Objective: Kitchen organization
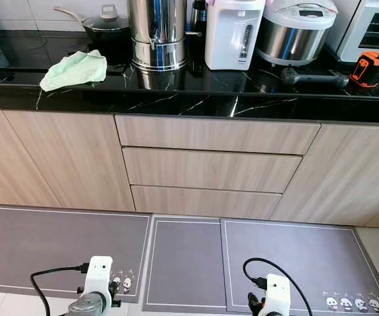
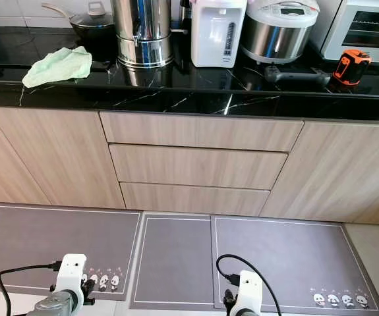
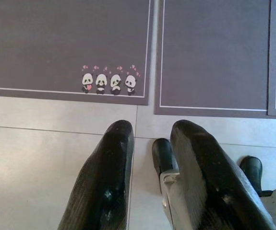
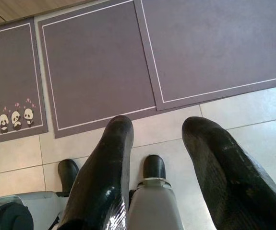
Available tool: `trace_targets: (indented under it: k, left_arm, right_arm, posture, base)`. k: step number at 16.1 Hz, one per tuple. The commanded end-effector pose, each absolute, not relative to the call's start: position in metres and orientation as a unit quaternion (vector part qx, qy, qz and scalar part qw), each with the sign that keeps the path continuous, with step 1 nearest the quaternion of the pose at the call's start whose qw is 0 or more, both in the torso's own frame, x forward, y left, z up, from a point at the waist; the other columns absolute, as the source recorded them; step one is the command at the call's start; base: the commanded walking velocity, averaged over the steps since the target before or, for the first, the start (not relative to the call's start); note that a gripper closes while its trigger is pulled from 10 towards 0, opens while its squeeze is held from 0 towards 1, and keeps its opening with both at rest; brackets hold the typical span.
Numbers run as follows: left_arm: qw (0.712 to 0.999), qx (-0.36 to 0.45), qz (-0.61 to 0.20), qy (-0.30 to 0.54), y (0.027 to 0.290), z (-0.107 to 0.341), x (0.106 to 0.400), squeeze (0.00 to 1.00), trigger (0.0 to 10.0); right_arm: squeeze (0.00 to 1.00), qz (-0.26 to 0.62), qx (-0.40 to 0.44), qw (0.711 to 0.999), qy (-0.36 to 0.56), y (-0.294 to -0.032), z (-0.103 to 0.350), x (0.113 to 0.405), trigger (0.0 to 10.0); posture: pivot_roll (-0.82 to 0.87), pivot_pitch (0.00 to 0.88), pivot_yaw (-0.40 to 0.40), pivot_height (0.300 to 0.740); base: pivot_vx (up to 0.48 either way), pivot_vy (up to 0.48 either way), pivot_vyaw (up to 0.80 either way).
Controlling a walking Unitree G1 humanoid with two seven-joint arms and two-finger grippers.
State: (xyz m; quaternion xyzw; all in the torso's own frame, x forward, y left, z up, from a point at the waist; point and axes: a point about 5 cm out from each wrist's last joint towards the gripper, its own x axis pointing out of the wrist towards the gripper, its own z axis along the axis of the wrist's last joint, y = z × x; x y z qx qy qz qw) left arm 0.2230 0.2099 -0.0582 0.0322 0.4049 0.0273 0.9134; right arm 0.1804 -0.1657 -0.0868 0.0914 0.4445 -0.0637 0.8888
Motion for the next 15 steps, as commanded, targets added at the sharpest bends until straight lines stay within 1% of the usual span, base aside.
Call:
trace_targets:
  k: [1,7,9,11,15]
  left_arm:
    - [0.909,0.025,0.026,0.415,0.208,-0.062,0.218,0.00,10.0]
    - [0.907,0.009,0.020,0.420,0.201,-0.066,0.212,0.00,10.0]
    - [0.902,0.016,0.009,0.432,0.200,-0.069,0.208,0.00,10.0]
    - [0.897,0.034,0.008,0.441,0.200,-0.072,0.203,0.00,10.0]
    - [0.896,0.026,0.011,0.443,0.199,-0.073,0.201,0.00,10.0]
  right_arm:
    - [0.00,-0.064,0.093,0.888,0.445,-0.167,-0.086,0.181,10.0]
    - [0.00,-0.056,0.087,0.888,0.449,-0.169,-0.087,0.179,10.0]
    - [0.00,-0.053,0.082,0.887,0.452,-0.170,-0.088,0.178,10.0]
    - [0.00,-0.050,0.080,0.887,0.452,-0.171,-0.088,0.177,10.0]
    - [0.00,-0.036,0.074,0.888,0.453,-0.171,-0.088,0.178,10.0]
  posture:
    - [0.03,0.034,-0.048,0.740]
    - [0.03,0.029,-0.061,0.740]
    - [0.02,0.025,-0.062,0.740]
    - [0.02,0.023,-0.064,0.740]
    - [0.03,0.026,-0.068,0.740]
  base:
    - [0.000,0.000,0.00]
    - [0.000,0.000,0.00]
    - [0.000,0.000,0.00]
    - [0.000,-0.435,0.00]
    - [0.000,-0.480,0.00]
